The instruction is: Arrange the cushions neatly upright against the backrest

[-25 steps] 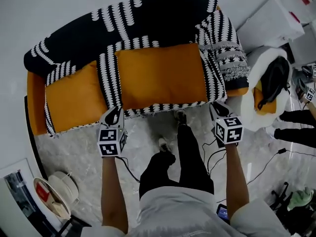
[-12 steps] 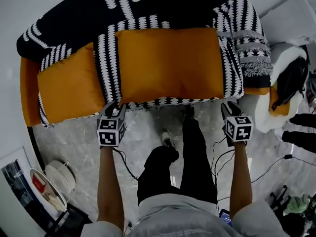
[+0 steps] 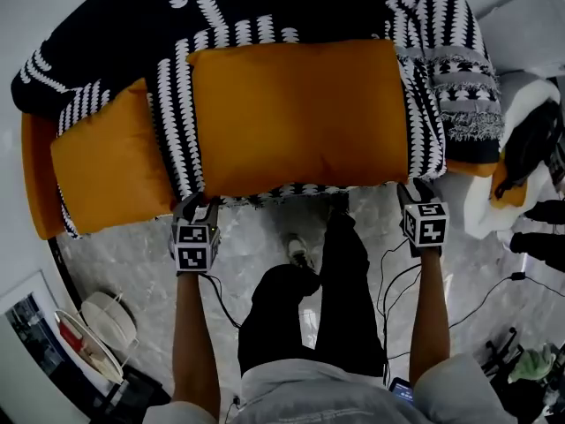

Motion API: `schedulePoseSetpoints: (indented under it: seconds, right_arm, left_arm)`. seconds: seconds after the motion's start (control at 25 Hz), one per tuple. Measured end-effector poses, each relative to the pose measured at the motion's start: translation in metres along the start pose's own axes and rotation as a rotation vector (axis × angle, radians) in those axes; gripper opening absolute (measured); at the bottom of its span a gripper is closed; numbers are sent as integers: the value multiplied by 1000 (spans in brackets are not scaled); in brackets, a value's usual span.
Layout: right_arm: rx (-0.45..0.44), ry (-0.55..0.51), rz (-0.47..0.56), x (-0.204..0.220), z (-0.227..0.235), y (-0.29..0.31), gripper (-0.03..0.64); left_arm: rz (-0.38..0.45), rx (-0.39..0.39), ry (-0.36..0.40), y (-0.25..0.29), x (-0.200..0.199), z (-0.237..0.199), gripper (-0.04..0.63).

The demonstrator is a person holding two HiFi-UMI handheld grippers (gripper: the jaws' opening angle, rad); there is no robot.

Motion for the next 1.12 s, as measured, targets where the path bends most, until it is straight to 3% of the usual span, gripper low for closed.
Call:
schedulePoseSetpoints:
  seconds: [0.28,0.56,1.12]
  right_arm:
    - [12,-20,-45,2,3,26,144]
    - [28,-80,-109,-4,1,26,22]
    - [-10,-186,-177,-77,-6,-31,14]
  left_arm:
    - [-2,5,-22,15,-3,-3,136]
    - [-39,36,-88,5,-12,3,87]
    - [-94,14,-183,-42,-71,-26,71]
Point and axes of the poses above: the fingertips, and each gripper's own axes: y forward along the fingers, z to its right, x out of its underside, the point moved 7 cm from there along -y, backward along the fingers, and after that the axes turned 12 degrees about y, right-handed, at the moved point
